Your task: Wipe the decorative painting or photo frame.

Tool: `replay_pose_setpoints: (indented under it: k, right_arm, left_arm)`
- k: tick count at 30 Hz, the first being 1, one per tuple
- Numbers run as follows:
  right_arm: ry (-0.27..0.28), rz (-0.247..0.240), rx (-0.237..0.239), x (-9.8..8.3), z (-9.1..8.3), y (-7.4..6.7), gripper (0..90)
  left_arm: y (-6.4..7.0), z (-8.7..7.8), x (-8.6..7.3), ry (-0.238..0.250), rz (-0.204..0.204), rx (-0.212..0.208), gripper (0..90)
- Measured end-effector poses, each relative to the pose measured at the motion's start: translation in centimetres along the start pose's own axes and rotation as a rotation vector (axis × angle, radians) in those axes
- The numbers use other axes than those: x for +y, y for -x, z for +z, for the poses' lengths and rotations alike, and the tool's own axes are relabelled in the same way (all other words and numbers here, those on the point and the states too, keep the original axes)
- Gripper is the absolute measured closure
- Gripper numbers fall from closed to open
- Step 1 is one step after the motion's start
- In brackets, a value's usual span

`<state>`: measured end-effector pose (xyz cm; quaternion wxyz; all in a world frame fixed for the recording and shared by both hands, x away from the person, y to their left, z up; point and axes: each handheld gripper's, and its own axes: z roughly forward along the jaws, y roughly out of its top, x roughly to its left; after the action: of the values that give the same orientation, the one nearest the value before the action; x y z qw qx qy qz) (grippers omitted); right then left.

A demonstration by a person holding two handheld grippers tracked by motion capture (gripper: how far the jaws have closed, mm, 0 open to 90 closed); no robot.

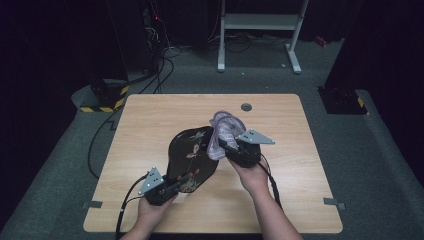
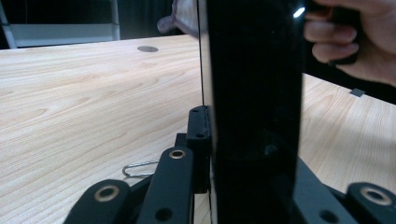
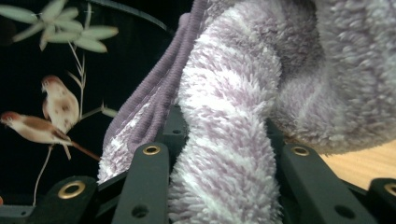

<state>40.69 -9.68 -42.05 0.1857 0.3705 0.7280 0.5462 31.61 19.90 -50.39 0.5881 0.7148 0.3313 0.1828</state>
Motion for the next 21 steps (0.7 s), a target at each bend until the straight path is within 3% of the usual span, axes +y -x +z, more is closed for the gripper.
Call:
replay_pose_setpoints:
  k: [4,10,21]
  right_arm:
    - [-0.037,-0.005,0.001,-0.4,0.5,0.6,66.3]
    - [-0.129,0.03,0.044,-3.4,1.8,1.5,66.6]
    - [-0.253,0.106,0.053,-7.8,2.4,2.2,66.8]
  left_arm:
    - [0.0,0.1,0.0,0.002,-0.005,-0.003,79.0]
    - [0.0,0.1,0.0,0.001,-0.008,-0.005,78.7]
    - [0.0,0.1,0.0,0.003,-0.001,-0.005,79.2]
